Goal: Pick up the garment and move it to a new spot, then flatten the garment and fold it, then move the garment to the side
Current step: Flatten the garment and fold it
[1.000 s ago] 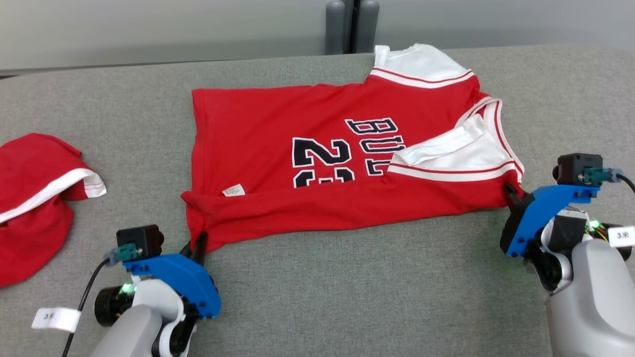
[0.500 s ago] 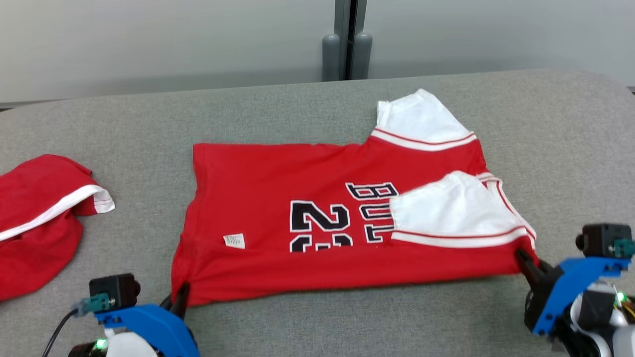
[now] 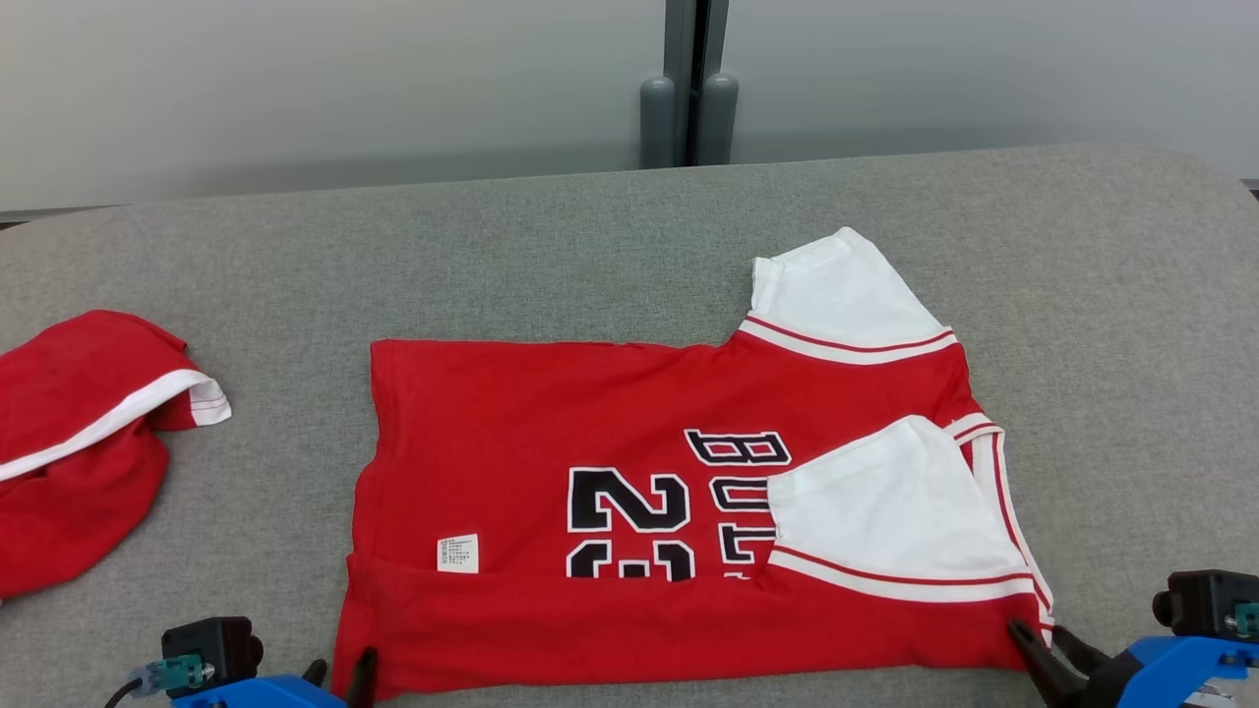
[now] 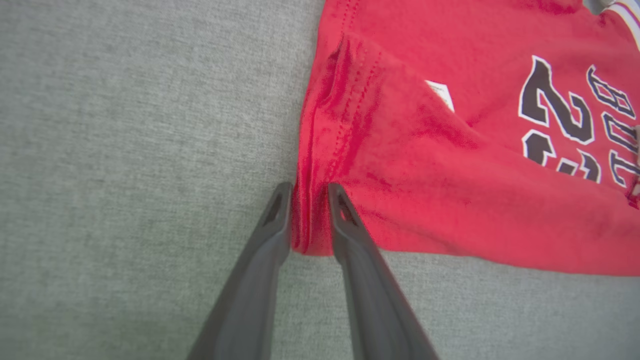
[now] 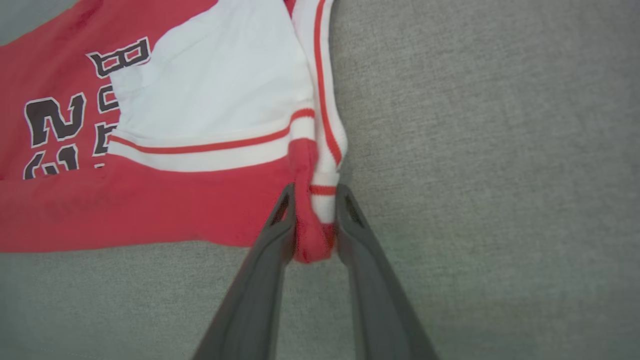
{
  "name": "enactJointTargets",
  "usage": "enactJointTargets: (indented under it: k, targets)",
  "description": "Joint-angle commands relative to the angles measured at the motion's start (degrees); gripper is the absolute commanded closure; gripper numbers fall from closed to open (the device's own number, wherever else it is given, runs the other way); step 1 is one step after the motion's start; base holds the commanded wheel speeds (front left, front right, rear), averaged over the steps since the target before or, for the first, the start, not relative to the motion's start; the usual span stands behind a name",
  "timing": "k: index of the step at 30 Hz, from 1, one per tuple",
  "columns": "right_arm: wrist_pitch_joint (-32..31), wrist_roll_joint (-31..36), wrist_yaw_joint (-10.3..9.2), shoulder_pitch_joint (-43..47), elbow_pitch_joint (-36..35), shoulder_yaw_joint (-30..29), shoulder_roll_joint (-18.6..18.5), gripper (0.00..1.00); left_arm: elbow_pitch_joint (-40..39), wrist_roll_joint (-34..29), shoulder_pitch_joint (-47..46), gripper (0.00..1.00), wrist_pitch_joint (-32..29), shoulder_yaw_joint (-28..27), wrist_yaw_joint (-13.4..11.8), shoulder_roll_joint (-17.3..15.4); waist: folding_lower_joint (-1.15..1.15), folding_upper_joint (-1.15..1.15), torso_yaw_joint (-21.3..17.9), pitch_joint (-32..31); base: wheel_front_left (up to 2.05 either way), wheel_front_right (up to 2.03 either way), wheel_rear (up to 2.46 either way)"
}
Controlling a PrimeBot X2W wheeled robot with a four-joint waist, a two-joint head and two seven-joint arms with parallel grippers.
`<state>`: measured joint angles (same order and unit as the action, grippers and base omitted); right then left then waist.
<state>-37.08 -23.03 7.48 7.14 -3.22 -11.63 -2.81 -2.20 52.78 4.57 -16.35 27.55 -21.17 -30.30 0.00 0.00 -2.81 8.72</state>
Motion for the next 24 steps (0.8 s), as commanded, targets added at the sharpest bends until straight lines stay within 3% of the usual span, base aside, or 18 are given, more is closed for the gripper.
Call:
enactJointTargets:
  k: [1,7,13,18,24]
  targets:
    - [-0.02,0.30,0.03,0.71,-0.55,-0.28,-0.16,0.00,-0.24,-0.32,0.17,0.00,-0.15,0.00,-0.41,-0.36,0.00,0.00,0.02,0.06,0.00,0.00,0.00]
    - [1.37,3.40,0.03,-3.26,-3.26,-0.39,-0.13,0.00,-1.39,-0.37,-0.41,0.00,-1.03,0.12,-1.52,-0.42,0.00,0.00,0.22,0.64,0.00,0.00,0.00]
    - [-1.86,9.04,0.03,-12.32,-4.89,1.35,-0.13,0.00,-2.72,-1.50,-6.56,0.00,-4.52,0.83,-0.93,-1.75,0.00,0.00,1.28,1.79,0.00,0.00,0.00]
    - [-5.29,11.34,0.03,-22.82,-1.58,2.83,-1.12,0.00,0.63,-2.51,-16.20,0.00,-7.97,1.79,1.98,-1.72,0.00,0.00,2.48,3.69,0.00,0.00,0.00]
    - [-7.45,10.88,0.03,-34.54,6.49,5.11,-3.60,0.00,9.76,-2.41,-27.40,0.00,-9.32,2.06,5.47,1.67,0.00,0.00,2.65,6.43,0.00,0.00,0.00]
